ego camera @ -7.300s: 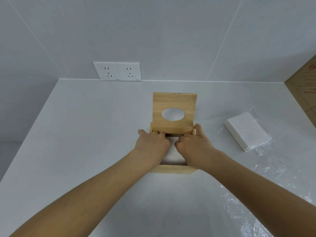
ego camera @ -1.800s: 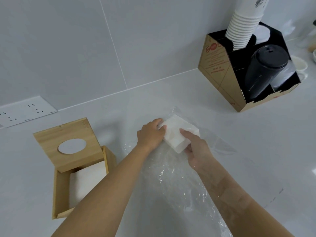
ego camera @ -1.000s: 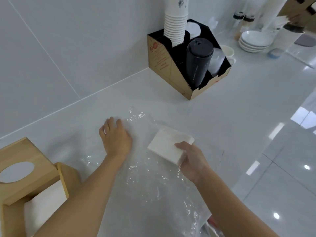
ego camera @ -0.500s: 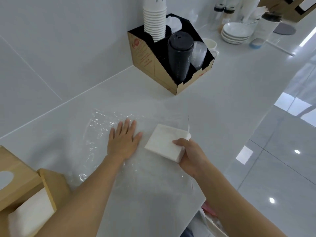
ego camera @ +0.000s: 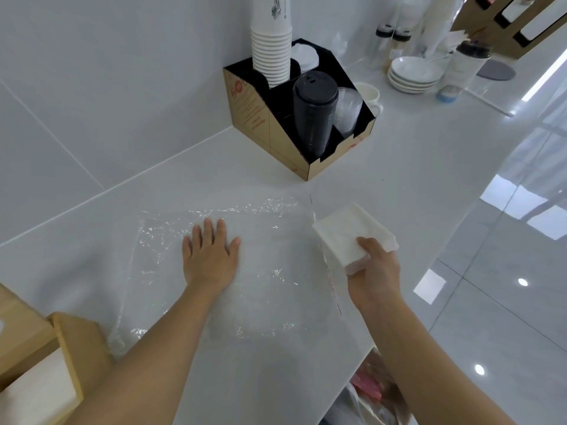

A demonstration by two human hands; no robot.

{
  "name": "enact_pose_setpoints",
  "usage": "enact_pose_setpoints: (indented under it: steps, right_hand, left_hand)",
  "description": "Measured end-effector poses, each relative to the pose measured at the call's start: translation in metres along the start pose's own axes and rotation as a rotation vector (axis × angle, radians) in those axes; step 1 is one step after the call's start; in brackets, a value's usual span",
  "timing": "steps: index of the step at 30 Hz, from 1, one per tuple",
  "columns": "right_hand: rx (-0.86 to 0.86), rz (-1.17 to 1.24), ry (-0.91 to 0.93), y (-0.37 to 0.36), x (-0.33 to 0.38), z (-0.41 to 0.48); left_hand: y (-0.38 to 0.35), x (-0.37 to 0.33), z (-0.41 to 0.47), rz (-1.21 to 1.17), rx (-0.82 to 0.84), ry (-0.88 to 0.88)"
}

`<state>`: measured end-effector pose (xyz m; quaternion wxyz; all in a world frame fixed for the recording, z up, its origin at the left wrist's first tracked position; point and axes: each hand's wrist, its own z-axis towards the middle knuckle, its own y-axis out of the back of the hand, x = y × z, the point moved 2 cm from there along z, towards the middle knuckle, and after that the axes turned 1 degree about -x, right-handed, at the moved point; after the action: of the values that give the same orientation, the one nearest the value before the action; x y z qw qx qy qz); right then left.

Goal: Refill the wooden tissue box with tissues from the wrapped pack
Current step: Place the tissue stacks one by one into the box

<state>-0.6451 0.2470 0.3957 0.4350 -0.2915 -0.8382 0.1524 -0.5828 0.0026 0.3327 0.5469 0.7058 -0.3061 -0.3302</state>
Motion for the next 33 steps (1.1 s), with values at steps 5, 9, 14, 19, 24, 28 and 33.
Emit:
enact_pose_setpoints:
  steps: [5, 9, 14, 19, 24, 28, 33]
  right_hand:
    - [0.111, 0.089, 0.072, -0.011, 0.014, -0.002]
    - [0.238, 0.083, 0.068, -0.028, 0.013, -0.006]
    - [0.455, -0.022, -0.154, -0.051, -0.004, -0.020]
    - [0.551, -0.153, -0.374, -0.069, -0.033, -0.039]
    - [0.685, -0.298, -0.542, -0.085, -0.064, -0.062]
    - [0.780, -0.439, -0.638, -0.092, -0.088, -0.079]
    - [0.858, -0.575, -0.702, -0.100, -0.116, -0.104]
  left_hand:
    - [0.005, -0.005, 0.003, -0.104, -0.017, 0.019]
    - [0.022, -0.013, 0.001, -0.406, -0.127, 0.081]
    - [0.061, -0.015, -0.002, -1.339, -0.034, 0.391]
    - [0.087, 0.003, -0.021, -1.673, 0.319, 0.414]
    - [0.084, 0.046, -0.052, -1.671, 0.381, 0.459]
    - [0.085, 0.079, -0.079, -1.653, 0.381, 0.512]
    - [0.093, 0.111, -0.112, -1.667, 0.276, 0.538]
